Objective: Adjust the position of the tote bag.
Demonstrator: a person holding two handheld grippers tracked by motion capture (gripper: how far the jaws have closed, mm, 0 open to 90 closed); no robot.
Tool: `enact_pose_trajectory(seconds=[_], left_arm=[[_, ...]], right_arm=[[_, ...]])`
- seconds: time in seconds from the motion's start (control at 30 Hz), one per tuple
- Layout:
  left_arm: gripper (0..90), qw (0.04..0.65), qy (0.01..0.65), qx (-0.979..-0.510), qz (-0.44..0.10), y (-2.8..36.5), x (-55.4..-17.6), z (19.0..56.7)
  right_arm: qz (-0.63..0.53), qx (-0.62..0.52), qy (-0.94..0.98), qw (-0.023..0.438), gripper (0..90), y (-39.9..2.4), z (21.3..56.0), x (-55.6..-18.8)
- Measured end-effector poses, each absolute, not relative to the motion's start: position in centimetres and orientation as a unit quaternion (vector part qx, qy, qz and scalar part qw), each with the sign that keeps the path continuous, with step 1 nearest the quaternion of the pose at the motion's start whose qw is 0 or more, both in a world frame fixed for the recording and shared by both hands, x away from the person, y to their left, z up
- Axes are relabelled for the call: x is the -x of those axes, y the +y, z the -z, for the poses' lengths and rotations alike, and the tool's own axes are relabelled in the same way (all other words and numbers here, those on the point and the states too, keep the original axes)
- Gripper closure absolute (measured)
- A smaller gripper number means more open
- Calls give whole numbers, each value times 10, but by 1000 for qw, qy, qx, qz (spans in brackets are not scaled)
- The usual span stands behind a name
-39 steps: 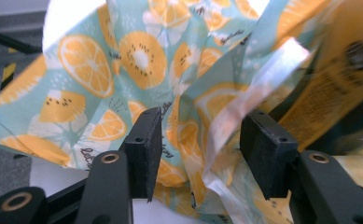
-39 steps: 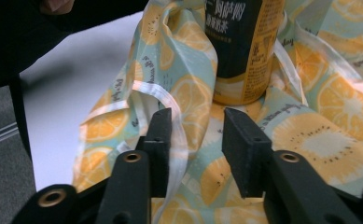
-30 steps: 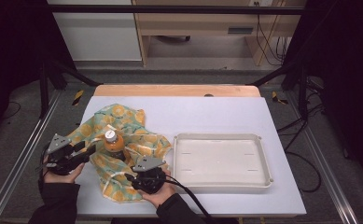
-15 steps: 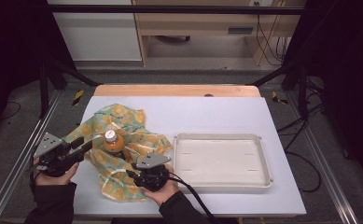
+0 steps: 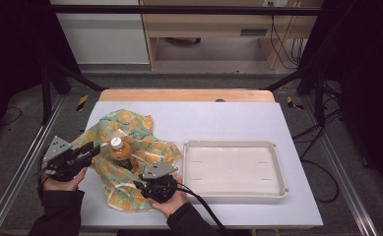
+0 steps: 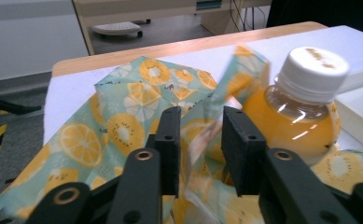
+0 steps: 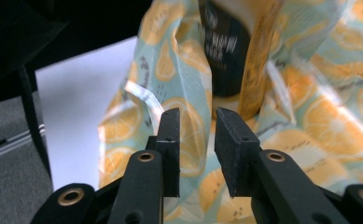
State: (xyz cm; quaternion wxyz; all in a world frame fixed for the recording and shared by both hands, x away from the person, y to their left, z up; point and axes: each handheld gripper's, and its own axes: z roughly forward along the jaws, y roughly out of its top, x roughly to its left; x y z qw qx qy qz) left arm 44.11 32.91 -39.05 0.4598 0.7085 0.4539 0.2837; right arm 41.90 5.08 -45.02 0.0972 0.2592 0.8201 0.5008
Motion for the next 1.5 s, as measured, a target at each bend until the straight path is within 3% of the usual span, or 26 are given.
enact_pose_trajectory(seconds=[0.13,0.27,0.57,0.93,1.17,1.37,1.5], left_arm=[[840,439,454,-722,-284,328,-452,397],[893,418,474,-729,-266,333,-461,409],[899,338,511,-751,-248,341,-468,440],[899,294,526,-763,-232,343,-465,456],[896,279,522,-773,-228,340,-467,465],[893,278,524,-773,-228,339,-468,467],[886,280,525,-771,-227,340,-468,467]], right_arm=[[-489,-260,827,98,791,55,458,-420],[-479,-259,834,90,877,57,462,-421],[-465,-259,843,81,891,64,475,-420],[-447,-268,849,83,879,69,485,-421],[-437,-266,855,85,812,71,489,-422],[-471,-261,838,82,618,67,478,-420],[-497,-266,822,82,583,59,467,-420]])
